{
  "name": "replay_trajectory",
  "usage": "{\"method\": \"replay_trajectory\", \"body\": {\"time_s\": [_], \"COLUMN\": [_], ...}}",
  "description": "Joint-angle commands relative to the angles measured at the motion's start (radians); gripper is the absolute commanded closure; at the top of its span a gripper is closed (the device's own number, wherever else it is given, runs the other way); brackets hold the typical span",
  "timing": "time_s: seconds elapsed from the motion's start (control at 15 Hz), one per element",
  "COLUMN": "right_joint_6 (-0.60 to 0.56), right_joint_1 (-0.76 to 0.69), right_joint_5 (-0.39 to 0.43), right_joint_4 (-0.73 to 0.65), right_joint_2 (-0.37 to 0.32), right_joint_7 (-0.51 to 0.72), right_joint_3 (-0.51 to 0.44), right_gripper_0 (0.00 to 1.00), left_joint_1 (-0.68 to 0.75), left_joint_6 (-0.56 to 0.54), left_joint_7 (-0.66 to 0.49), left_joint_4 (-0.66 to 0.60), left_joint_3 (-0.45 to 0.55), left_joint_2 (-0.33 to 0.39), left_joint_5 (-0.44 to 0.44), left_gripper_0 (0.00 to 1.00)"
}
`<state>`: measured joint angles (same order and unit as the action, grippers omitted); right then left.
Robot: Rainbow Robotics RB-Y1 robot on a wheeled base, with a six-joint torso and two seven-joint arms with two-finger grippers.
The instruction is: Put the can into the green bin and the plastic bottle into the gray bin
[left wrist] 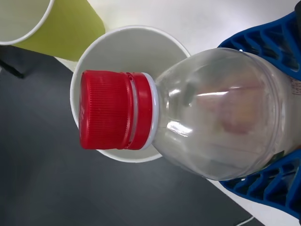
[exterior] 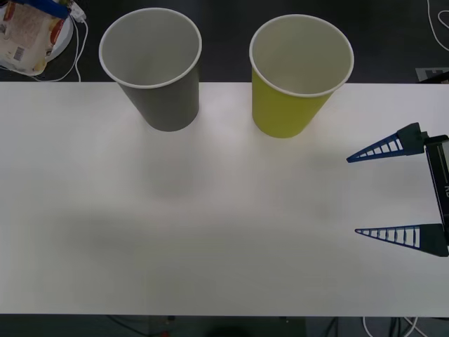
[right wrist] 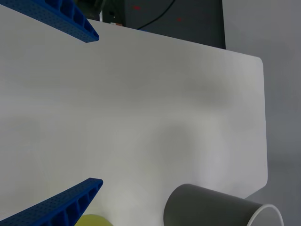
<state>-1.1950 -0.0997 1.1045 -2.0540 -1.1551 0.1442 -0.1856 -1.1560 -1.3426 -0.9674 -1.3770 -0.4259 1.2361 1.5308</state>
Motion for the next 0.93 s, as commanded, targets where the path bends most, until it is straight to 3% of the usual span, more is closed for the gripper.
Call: {"method": "replay_trajectory", "body": {"time_s": [0.07, 0.33, 0.73, 0.93], "right_joint_6": [0.000, 0.000, 0.000, 0.000], "right_joint_1": [0.000, 0.000, 0.000, 0.000], "right_joint_5": [0.000, 0.000, 0.000, 0.000], "right_joint_4": [0.000, 0.000, 0.000, 0.000], "right_joint_2": [0.000, 0.000, 0.000, 0.000], "right_joint_7": [0.000, 0.000, 0.000, 0.000], "right_joint_3": [0.000, 0.000, 0.000, 0.000], "right_gripper_0": [0.00, 0.00, 0.00, 0.00], "left_joint_1": [-0.140, -0.223, -0.314, -0.412], "left_joint_6": [0.000, -0.004, -0.087, -0.087], "left_joint_7": [-0.007, 0.001, -0.001, 0.004], "left_joint_4": [0.081, 0.196, 0.286, 0.346], "left_joint_3": [-0.157, -0.241, -0.251, -0.376], "left_joint_2": [-0.026, -0.102, -0.224, -0.256], "left_joint_5": [-0.023, -0.027, 0.095, 0.092], "left_gripper_0": [1.00, 1.00, 1.00, 1.00]}}
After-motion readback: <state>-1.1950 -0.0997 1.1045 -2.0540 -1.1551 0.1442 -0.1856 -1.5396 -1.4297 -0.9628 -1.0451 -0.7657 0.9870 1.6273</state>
